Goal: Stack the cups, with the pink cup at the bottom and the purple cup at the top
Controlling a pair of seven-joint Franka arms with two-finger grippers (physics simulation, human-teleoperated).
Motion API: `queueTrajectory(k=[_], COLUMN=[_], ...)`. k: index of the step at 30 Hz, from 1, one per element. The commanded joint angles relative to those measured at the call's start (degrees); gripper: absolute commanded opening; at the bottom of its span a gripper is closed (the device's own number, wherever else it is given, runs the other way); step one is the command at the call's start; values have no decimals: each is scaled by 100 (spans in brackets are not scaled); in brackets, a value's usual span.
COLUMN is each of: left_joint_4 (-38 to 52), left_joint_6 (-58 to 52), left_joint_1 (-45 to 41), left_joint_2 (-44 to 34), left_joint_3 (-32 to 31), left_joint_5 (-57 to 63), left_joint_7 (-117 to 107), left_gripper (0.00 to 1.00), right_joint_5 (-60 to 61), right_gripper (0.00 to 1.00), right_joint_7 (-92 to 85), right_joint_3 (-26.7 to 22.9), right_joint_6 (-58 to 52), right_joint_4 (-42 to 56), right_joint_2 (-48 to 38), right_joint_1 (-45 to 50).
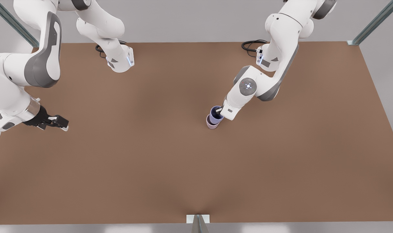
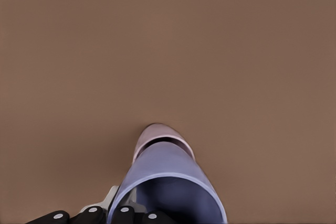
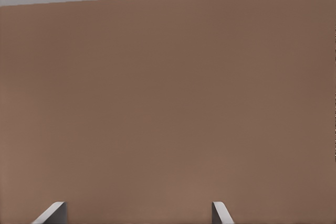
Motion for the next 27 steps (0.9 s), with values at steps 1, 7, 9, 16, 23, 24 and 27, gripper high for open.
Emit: queueTrajectory(k=[1, 7, 9, 16, 23, 24, 27], left_joint_4=[-2, -2, 7, -2, -10, -19, -19], left_joint_6=[9, 61, 96, 140, 140, 140, 140], left_joint_1=[-1, -1, -1, -9, -9, -27, -97], left_joint_2=[1, 150, 186, 238, 238, 238, 265], left_joint_3=[0, -9, -9, -9, -9, -9, -9], left_joint_5=[-220, -220, -220, -211, -176, -167, -167], left_joint_7=[13, -5, -13, -31, -49, -49, -31], left_gripper=[21, 21, 21, 21, 21, 21, 64], right_joint_5=[-7, 2, 2, 2, 37, 37, 37], right_gripper=[100, 100, 100, 100, 100, 100, 100], right_joint_7=[0, 0, 9, 0, 0, 0, 0], right_joint_3=[0, 0, 0, 8, 0, 0, 0], right_joint_6=[0, 0, 9, 18, 18, 18, 18], right_joint_4=[0, 9, 9, 18, 18, 18, 18], right_joint_2=[8, -1, -1, 8, 8, 8, 8], right_joint_1=[4, 4, 4, -5, -5, -14, -23])
